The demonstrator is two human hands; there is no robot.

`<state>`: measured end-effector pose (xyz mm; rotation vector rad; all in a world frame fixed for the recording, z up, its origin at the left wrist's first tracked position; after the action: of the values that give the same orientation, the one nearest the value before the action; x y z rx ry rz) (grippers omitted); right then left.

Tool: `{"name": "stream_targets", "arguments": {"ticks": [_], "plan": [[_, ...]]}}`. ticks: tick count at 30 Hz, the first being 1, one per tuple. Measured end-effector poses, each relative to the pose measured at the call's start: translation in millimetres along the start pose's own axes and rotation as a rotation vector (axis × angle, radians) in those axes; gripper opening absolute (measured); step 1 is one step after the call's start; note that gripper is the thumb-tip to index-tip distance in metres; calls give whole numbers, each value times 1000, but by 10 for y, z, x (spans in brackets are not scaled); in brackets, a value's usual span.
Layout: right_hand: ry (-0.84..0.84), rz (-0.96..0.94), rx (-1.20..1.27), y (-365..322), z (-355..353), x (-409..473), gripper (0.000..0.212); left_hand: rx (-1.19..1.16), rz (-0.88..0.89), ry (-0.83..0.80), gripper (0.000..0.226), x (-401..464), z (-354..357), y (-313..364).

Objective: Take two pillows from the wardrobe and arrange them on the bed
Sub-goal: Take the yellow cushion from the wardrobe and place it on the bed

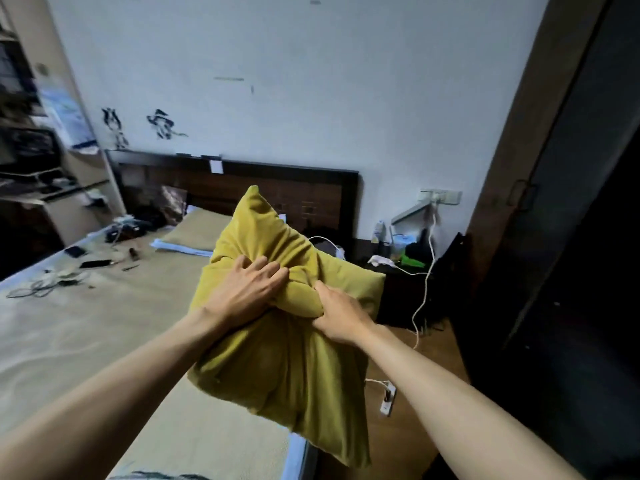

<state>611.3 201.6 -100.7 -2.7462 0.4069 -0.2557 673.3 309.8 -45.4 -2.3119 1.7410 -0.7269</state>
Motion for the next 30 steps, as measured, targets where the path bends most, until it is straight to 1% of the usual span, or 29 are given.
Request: {"name": "stream_targets", "arguments": {"ticks": [4,7,8,10,12,15,17,19,21,24,26,27,28,30], "plan": [[-101,-89,22,85,344,729,39,18,-107,-67,31,187,538,-403],[-165,-138,40,394,633,1330,42,37,-170,-119,31,514,978,-606],[-197,-153,38,533,740,1553,45,35,-195,-131,30,650,1140,-661],[-262,-156,21,817,958,1931,59,34,-215,-181,29,910,1451,-717],[-328,-175,-24,997,1051,2253,72,15,-218,-231,34,1140,1683,-762],[-391,-239,-54,1201,1027,2895,79,-12,-260,-216,40,1584,2008,-1047],[-375,-281,-70,1126,944,3026,76,-27,-303,-243,41,1618,2017,-1196],[-362,-305,-48,1080,882,3146,73,-9,-319,-258,38,1683,2050,-1315],[-393,-307,-49,1177,914,3481,78,5,-321,-235,32,1910,2172,-1494],[-525,-291,-58,1177,942,3939,87,35,-275,-208,25,2120,2327,-1774],[-646,-253,-29,1181,924,4269,81,64,-249,-200,25,2250,2448,-2009],[-668,-227,3,1180,869,4466,77,70,-231,-192,27,2300,2507,-2140],[-657,-211,36,1169,790,4724,75,77,-217,-180,28,2358,2588,-2307],[-567,-202,70,1108,618,5311,81,103,-218,-152,29,2421,2770,-2692]]}}
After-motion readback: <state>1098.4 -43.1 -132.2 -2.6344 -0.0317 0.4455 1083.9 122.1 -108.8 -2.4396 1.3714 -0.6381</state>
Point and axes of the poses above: each hand's wrist, its own x-axis towards the middle knuckle, its own z-axis out of the palm, y = z × x, the point moved 9 cm from there along x, towards the middle knuckle
